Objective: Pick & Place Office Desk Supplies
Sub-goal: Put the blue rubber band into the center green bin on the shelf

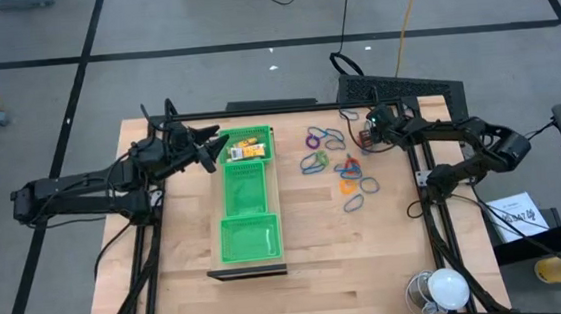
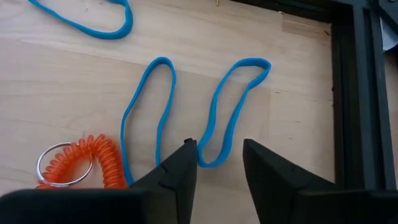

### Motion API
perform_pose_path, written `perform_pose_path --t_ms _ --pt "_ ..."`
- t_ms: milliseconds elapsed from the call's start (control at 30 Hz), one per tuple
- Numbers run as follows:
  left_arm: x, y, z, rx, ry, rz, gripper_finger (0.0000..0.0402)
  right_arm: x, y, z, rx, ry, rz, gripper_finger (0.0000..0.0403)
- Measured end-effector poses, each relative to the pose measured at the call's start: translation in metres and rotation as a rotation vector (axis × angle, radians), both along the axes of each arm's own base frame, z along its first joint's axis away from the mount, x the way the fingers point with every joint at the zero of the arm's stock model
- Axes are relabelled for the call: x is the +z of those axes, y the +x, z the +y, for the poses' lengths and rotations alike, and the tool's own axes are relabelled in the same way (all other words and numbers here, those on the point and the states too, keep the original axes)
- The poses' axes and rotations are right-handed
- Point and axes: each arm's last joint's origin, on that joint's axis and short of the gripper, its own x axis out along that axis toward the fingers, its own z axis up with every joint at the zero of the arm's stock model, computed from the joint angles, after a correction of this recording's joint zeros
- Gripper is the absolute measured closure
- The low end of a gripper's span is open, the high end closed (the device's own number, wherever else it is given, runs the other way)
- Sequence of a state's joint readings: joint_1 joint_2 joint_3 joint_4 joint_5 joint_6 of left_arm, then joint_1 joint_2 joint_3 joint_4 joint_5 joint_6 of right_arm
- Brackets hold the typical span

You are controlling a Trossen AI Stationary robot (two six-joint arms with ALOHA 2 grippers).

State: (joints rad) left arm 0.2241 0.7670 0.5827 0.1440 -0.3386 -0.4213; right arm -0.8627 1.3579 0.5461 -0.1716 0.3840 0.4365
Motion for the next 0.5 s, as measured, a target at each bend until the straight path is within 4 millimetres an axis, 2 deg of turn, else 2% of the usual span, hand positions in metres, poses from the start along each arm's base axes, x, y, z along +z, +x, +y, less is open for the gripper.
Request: perform_pose_path --t_ms 300,500 --pt "0.000 0.000 0.000 0.000 0.000 -0.001 0.0110 -0.002 0.004 0.001 0.033 0.010 -0.037 0.0291" --pt "0.000 0.000 0.000 0.000 -0.001 -0.002 0.0110 -0.012 0.010 0.002 0.018 -0.040 0.046 0.0291"
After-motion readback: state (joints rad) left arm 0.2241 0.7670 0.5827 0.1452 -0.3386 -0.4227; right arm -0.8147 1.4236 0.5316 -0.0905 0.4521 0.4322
